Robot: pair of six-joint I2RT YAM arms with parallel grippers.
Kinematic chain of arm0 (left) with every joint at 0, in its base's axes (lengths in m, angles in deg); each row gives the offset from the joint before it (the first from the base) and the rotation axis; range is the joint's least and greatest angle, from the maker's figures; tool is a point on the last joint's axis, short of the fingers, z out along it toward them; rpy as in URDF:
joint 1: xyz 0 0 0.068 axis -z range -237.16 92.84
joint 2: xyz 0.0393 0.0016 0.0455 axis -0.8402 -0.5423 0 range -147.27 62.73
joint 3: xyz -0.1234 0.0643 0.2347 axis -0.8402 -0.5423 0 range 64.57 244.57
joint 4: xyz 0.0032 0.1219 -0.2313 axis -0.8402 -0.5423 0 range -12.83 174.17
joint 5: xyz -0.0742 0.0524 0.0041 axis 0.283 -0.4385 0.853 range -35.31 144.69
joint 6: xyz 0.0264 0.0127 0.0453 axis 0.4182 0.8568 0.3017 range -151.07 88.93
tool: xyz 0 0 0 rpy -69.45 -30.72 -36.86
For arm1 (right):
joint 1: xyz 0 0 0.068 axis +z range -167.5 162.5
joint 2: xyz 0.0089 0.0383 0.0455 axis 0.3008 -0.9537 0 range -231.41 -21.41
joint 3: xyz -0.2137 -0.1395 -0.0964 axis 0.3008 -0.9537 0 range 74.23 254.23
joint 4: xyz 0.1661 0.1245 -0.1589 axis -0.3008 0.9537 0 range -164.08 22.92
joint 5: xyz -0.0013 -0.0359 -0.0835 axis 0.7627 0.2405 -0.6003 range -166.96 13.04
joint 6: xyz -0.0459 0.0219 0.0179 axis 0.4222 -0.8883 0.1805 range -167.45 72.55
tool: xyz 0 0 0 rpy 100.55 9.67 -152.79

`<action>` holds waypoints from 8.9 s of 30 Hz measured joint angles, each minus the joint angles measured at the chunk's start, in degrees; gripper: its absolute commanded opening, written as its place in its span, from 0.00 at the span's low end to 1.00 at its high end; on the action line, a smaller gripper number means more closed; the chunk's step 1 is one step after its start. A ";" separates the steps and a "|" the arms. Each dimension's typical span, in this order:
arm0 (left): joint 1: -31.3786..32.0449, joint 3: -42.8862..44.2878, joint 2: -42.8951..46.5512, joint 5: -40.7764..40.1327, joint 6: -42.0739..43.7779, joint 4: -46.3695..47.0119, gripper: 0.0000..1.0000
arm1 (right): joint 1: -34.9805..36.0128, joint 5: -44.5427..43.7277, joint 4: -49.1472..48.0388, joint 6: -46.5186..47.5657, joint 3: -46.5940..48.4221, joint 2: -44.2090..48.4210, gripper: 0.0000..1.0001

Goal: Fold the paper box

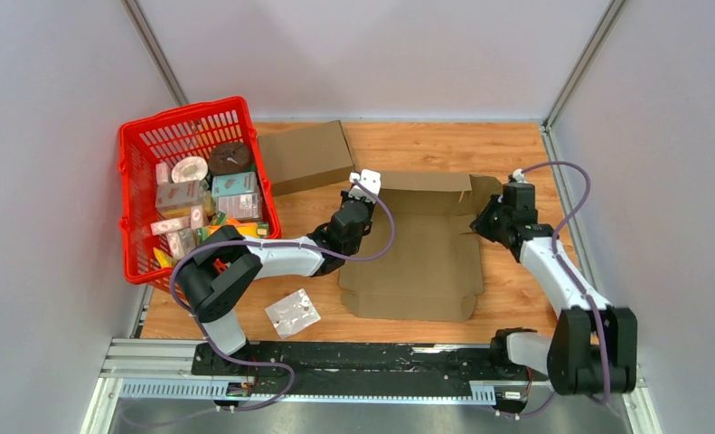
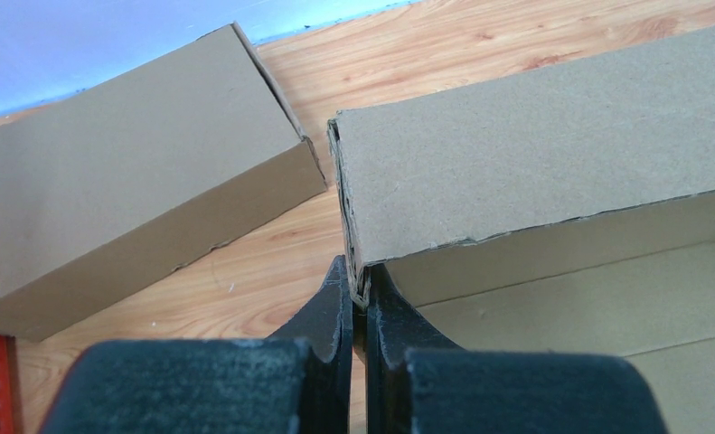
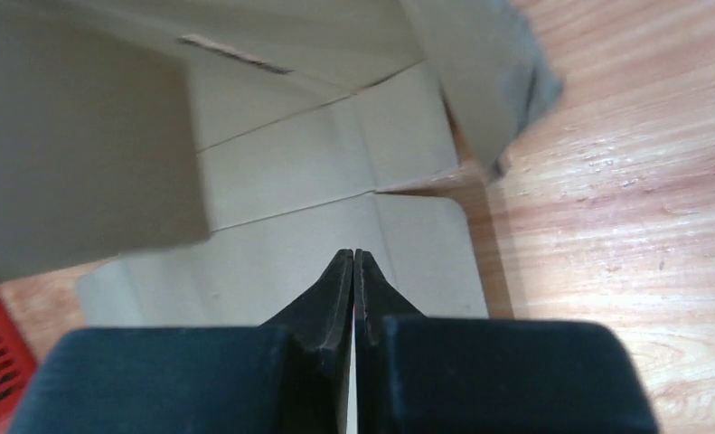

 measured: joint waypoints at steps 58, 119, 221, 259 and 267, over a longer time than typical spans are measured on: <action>0.00 0.02 0.63 0.24 -1.90 -1.53 0.00 | 0.04 -20.50 2.58 -17.35 -2.05 -8.85 0.29; -0.04 0.02 0.76 -0.15 -2.36 -1.86 0.00 | 1.64 -9.64 -7.39 -19.26 -3.21 0.42 0.54; -0.35 0.63 0.76 0.92 -2.78 -2.86 0.00 | 4.72 6.43 -26.86 26.97 -8.90 -0.24 0.31; -0.94 0.79 0.76 -0.26 -2.75 -3.34 0.00 | 23.19 -45.53 -34.05 10.51 4.20 -23.52 0.00; -1.88 0.79 0.76 -0.87 -3.19 -3.48 0.00 | 28.70 -58.95 -25.49 -2.75 7.69 -25.94 0.05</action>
